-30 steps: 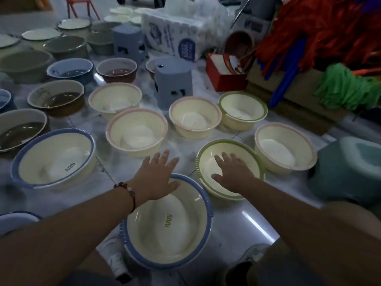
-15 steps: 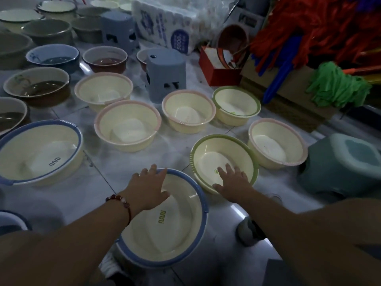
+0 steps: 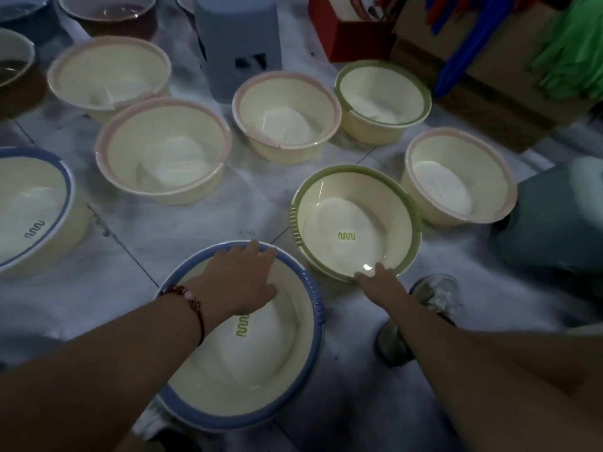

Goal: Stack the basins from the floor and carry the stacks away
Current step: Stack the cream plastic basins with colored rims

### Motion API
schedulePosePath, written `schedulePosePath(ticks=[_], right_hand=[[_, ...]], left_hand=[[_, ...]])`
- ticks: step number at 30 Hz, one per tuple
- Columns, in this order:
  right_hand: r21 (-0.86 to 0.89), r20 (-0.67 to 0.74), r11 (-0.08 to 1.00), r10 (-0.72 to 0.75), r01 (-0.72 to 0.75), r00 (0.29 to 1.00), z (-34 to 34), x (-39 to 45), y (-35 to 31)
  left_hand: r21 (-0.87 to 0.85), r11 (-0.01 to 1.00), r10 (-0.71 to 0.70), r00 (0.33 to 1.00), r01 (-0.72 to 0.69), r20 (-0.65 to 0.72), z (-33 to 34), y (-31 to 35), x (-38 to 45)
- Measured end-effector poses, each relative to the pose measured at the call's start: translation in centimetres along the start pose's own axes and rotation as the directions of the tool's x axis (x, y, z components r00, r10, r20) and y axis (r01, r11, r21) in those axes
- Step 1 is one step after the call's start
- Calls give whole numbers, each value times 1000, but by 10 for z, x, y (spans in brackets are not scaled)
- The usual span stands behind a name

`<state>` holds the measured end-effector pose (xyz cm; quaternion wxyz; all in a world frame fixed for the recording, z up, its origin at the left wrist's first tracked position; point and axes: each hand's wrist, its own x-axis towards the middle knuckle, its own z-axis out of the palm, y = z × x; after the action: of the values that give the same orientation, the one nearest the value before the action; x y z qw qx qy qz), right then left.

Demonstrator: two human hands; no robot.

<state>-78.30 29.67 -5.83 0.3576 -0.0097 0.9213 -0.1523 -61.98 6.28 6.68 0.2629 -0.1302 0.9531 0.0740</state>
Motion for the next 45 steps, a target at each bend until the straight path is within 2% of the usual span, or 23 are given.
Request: schedulePosePath(ticks=[1, 3, 4, 6, 8, 9, 11, 16, 21, 25, 29, 34, 36, 37, 40, 42, 45], right_hand=[[158, -29, 985, 76, -70, 997, 1, 3, 0], [433, -62, 882, 236, -187, 970, 3, 10, 0], [560, -20, 793, 304, -241, 953, 4, 13, -1], [776, 191, 518, 350, -360, 917, 7, 21, -5], [876, 318, 253, 336, -411, 886, 6, 25, -12], [897, 336, 168, 336, -408, 880, 5, 28, -14], [909, 353, 91, 352, -407, 867, 1, 29, -17], [882, 400, 108, 342, -458, 850, -8, 27, -32], [882, 422, 73, 314, -465, 851, -38, 15, -59], [883, 429, 52, 313, -467, 847, -65, -12, -74], [893, 398, 111, 261, -437, 879, -80, -45, -80], [907, 289, 269, 166, -325, 943, -96, -91, -89], [902, 272, 316, 114, -294, 956, -102, -115, -96], [897, 270, 338, 92, -285, 959, -103, -126, -99], [866, 274, 425, 38, -264, 961, -103, -155, -109], [830, 287, 503, -14, -241, 958, -97, -172, -115], [751, 321, 629, -81, -201, 944, -77, -194, -120]], left_hand=[[-4, 1000, 3, 1000, -3, 3, 0, 0, 4], [-2, 1000, 6, 1000, -6, 15, 0, 0, 11], [-5, 1000, 5, 1000, -5, 23, 1, 0, 13], [-15, 1000, 4, 999, -4, 38, 3, -1, 18], [-20, 1000, 6, 999, -6, 35, 4, -1, 21], [-22, 1000, 6, 999, -5, 31, 4, -1, 22], [-25, 1000, 5, 999, -4, 31, 4, 0, 23], [-43, 999, 2, 998, 1, 56, 4, -7, 22], [-18, 999, -28, 996, 29, 89, -8, -14, 11], [-106, 993, -54, 997, 60, 59, -14, -22, -2], [-316, 945, -69, 996, 85, 62, -20, -42, -10], [-509, 847, -163, 986, 152, 23, -31, -55, -38], [-625, 765, -190, 982, 154, 10, -32, -59, -52], [-707, 691, -212, 977, 153, 4, -31, -60, -61], [-937, 283, -279, 952, 206, 125, -29, -64, -86], [-973, 85, -276, 944, 213, 183, -23, -71, -101], [-970, -46, -313, 919, 237, 239, -11, -81, -119]])
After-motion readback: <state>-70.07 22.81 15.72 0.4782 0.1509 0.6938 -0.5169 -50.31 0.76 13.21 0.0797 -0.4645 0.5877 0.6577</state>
